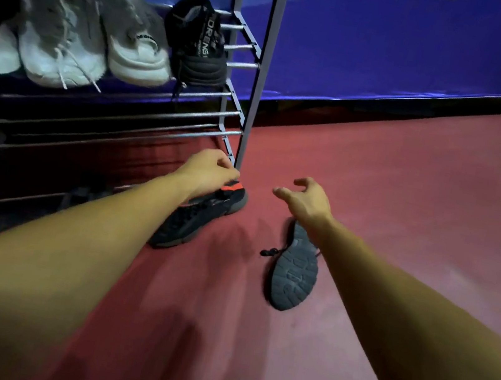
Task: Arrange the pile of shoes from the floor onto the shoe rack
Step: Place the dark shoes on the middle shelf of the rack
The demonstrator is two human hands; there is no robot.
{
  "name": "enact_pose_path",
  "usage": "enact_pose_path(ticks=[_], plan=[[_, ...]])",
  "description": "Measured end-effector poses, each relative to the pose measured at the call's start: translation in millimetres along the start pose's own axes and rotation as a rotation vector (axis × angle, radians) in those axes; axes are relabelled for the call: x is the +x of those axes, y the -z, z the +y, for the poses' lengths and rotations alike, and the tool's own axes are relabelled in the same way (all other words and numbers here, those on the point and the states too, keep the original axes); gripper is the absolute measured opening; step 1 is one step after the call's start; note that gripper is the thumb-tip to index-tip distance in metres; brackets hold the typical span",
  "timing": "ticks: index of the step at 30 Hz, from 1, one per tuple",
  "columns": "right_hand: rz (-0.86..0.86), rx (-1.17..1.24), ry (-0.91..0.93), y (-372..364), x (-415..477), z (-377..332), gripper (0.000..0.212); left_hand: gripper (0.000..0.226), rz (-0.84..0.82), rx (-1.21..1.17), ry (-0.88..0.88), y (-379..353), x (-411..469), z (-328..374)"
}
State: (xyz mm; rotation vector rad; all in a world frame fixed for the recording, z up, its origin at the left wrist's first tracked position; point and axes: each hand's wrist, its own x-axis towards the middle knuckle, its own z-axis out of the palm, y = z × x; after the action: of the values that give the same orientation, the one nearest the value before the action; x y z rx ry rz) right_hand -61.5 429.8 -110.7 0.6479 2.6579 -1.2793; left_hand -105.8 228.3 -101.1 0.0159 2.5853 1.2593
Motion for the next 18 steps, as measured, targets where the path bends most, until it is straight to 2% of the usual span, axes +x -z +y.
enact_pose_path(ticks=[4,8,12,14,16,18], plan=[[-0.095,-0.131,-0.165,10.7,-2.5,71.2,0.063,0.015,-0.169,0.117,0.016,-66.8,16.3,-2.2],[-0.158,-0.143,-0.299,16.8,6.3,120.7,0.028,0.014,-0.336,0.217,0.032,-123.7,29.1,-4.2],[-0.229,-0.114,-0.37,4.9,18.9,149.4,0.047,0.003,-0.446,0.299,0.083,-162.0,33.9,-14.5],[-0.249,-0.114,-0.385,-2.3,21.8,153.8,0.05,0.003,-0.495,0.312,0.111,-176.9,33.9,-20.5],[-0.256,-0.098,-0.415,-9.0,26.3,159.8,0.048,0.01,-0.548,0.306,0.135,-190.4,31.9,-25.1],[-0.241,-0.053,-0.442,-12.8,32.6,162.2,0.046,0.027,-0.601,0.279,0.156,-198.7,28.8,-26.7]])
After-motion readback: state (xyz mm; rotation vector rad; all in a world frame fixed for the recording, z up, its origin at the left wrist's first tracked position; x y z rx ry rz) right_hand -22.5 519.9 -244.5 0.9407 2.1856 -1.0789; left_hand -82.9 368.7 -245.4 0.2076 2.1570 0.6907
